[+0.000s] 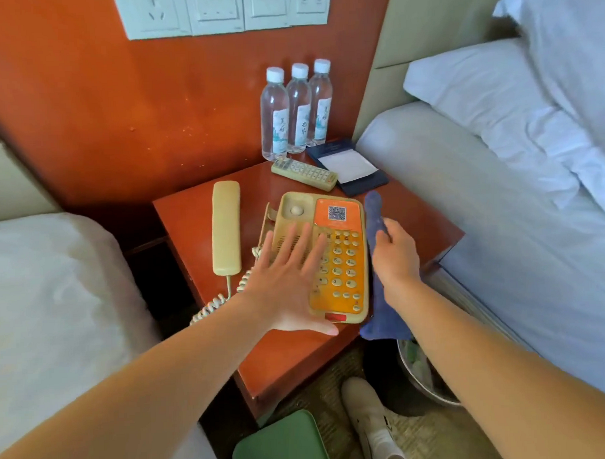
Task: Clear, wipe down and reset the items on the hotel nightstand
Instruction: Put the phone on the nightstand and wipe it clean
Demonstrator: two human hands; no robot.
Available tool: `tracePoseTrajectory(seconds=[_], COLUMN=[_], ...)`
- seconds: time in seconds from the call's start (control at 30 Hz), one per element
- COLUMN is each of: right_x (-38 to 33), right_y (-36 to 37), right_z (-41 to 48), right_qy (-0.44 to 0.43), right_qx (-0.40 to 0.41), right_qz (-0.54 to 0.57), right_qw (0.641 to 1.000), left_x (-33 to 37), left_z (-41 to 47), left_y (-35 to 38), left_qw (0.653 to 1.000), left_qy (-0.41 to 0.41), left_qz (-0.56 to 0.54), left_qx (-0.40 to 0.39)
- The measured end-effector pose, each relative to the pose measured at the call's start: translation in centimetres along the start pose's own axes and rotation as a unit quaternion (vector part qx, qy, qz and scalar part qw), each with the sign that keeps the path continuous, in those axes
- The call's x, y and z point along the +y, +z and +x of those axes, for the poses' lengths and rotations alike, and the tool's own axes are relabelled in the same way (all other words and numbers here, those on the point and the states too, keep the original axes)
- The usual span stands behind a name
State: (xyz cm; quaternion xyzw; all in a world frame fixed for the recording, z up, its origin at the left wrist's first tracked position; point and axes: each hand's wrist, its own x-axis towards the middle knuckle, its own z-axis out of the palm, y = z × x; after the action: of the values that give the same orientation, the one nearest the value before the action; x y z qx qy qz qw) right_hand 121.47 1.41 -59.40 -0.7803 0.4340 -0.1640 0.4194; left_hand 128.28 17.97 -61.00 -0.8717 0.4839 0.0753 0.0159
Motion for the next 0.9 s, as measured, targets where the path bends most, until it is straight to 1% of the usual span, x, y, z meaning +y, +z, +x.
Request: tracePoseTrajectory(seconds=[0.1, 0.27, 0.37, 0.43, 0.5, 0.57, 0.63, 0.67, 0.73, 0.77, 0.8, 0.9], right_x=[1.1, 1.1, 1.1, 0.7, -0.2, -1.7, -3.4, -4.3, -6.1, -6.8, -7.3, -7.7], right_y=[0.8, 0.7, 0.1, -0.4, -0.8, -1.3, -2.0, -2.5, -3.2, -3.3, -3.1, -2.1], right_z=[2.3, 3.5, 3.6, 3.5, 3.6, 3.4, 3.4, 3.1, 2.1, 1.5, 0.9, -0.7], right_qy=[0.116, 0.222, 0.232, 0.21, 0.178, 0.151, 0.125, 0.106, 0.06, 0.038, 0.016, -0.037], right_qx=[-0.064, -0.071, -0.091, -0.091, -0.094, -0.104, -0.112, -0.12, -0.138, -0.144, -0.147, -0.148], right_qz=[0.065, 0.178, 0.221, 0.256, 0.293, 0.388, 0.461, 0.483, 0.498, 0.495, 0.482, 0.433], right_qw=[0.989, 0.956, 0.943, 0.939, 0.935, 0.903, 0.872, 0.861, 0.854, 0.856, 0.864, 0.889], left_x=[1.6, 2.6, 2.6, 2.4, 2.2, 1.9, 1.6, 1.5, 1.2, 1.1, 1.0, 1.1], left_z=[1.0, 1.1, 1.2, 1.4, 1.7, 1.8, 1.9, 2.0, 2.0, 1.9, 1.8, 1.5], left_y=[0.9, 1.1, 1.0, 0.5, -0.5, -1.7, -2.9, -3.3, -3.7, -3.8, -3.9, -4.3], left_qw=[0.999, 0.998, 0.997, 0.99, 0.977, 0.946, 0.896, 0.865, 0.799, 0.777, 0.768, 0.767], left_qy=[-0.045, -0.039, -0.038, -0.045, -0.049, -0.052, -0.04, -0.022, 0.016, 0.027, 0.034, 0.056], left_qz=[0.013, -0.008, -0.052, -0.112, -0.189, -0.301, -0.427, -0.488, -0.59, -0.618, -0.63, -0.629], left_qx=[0.015, 0.041, 0.052, 0.068, 0.09, 0.106, 0.113, 0.117, 0.12, 0.117, 0.114, 0.117])
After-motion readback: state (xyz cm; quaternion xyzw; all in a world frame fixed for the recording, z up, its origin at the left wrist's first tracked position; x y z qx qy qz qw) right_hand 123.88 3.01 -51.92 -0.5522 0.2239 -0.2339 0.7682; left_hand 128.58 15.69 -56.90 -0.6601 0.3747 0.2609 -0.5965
